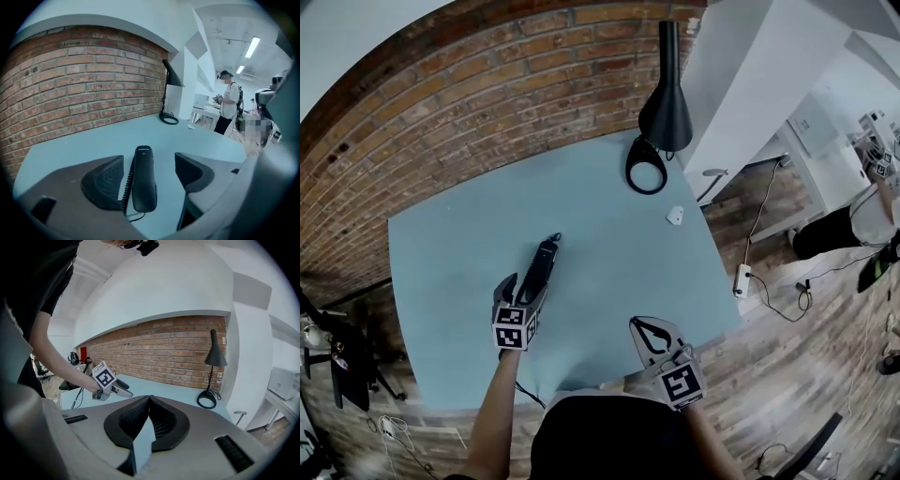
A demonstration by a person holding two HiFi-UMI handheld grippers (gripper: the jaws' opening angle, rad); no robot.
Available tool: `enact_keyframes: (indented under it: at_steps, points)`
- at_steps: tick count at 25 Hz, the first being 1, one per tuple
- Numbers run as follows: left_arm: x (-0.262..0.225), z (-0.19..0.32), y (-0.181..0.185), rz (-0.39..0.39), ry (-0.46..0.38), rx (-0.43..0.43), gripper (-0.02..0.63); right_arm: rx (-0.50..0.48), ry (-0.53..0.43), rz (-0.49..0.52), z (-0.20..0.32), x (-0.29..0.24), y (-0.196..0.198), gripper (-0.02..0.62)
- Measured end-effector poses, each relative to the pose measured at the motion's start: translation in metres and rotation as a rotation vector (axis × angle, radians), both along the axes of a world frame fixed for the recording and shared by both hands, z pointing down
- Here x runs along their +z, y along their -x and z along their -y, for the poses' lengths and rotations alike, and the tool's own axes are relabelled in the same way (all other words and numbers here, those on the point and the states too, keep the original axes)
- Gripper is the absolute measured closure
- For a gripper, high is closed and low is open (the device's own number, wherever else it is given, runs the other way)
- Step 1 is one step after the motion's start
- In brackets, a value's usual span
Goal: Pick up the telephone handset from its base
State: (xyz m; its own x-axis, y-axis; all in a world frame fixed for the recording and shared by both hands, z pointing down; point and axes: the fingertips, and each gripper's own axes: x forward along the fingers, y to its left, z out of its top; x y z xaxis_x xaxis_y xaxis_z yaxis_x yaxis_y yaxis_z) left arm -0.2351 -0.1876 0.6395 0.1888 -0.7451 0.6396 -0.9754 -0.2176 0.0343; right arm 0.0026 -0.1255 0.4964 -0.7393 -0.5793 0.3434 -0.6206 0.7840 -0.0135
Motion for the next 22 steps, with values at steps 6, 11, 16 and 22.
enact_keyframes:
  at_steps: [6,11,16,22]
  points:
    - [0.032,0.012,-0.004,0.009,0.109,0.017,0.245,0.016,-0.008,0.013,0.016,0.001,-0.010,0.572]
    - [0.053,0.023,-0.001,0.081,0.156,0.014,0.236,0.051,0.016,0.007,0.025,0.008,-0.023,0.572]
    - [0.070,0.032,0.000,0.064,0.195,-0.009,0.221,0.071,0.013,-0.018,0.030,0.010,-0.036,0.572]
    - [0.086,0.037,0.004,0.055,0.244,-0.026,0.221,0.102,0.021,-0.051,0.033,0.013,-0.057,0.572]
